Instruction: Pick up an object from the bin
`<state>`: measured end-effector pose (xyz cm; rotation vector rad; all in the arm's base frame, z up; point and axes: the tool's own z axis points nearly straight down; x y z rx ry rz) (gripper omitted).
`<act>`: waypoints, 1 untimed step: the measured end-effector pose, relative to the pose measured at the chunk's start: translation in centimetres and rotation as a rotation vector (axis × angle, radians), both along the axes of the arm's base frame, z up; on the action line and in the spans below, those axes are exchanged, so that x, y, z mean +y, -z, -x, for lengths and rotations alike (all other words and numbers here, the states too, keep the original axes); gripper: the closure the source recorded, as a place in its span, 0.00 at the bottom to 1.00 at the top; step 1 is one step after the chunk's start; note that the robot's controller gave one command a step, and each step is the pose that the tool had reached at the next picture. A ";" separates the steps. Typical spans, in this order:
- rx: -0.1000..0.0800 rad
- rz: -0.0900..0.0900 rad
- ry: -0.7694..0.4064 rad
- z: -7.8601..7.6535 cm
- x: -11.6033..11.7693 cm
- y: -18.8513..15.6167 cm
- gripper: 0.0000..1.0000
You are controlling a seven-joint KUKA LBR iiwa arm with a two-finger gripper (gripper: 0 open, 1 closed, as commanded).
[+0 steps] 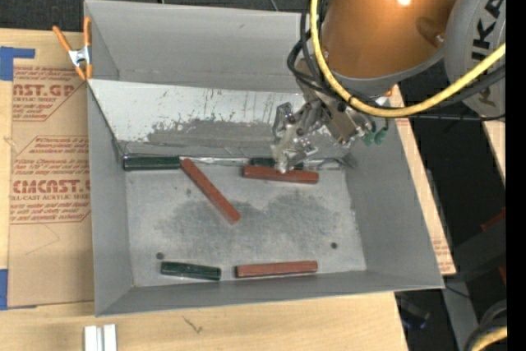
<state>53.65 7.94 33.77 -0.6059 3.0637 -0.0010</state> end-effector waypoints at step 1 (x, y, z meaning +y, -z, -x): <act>0.011 -0.001 0.120 -1.1 0.2 7.2 1.00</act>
Offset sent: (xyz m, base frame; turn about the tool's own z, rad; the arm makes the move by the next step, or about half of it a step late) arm 0.0172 0.0487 -0.1008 0.3679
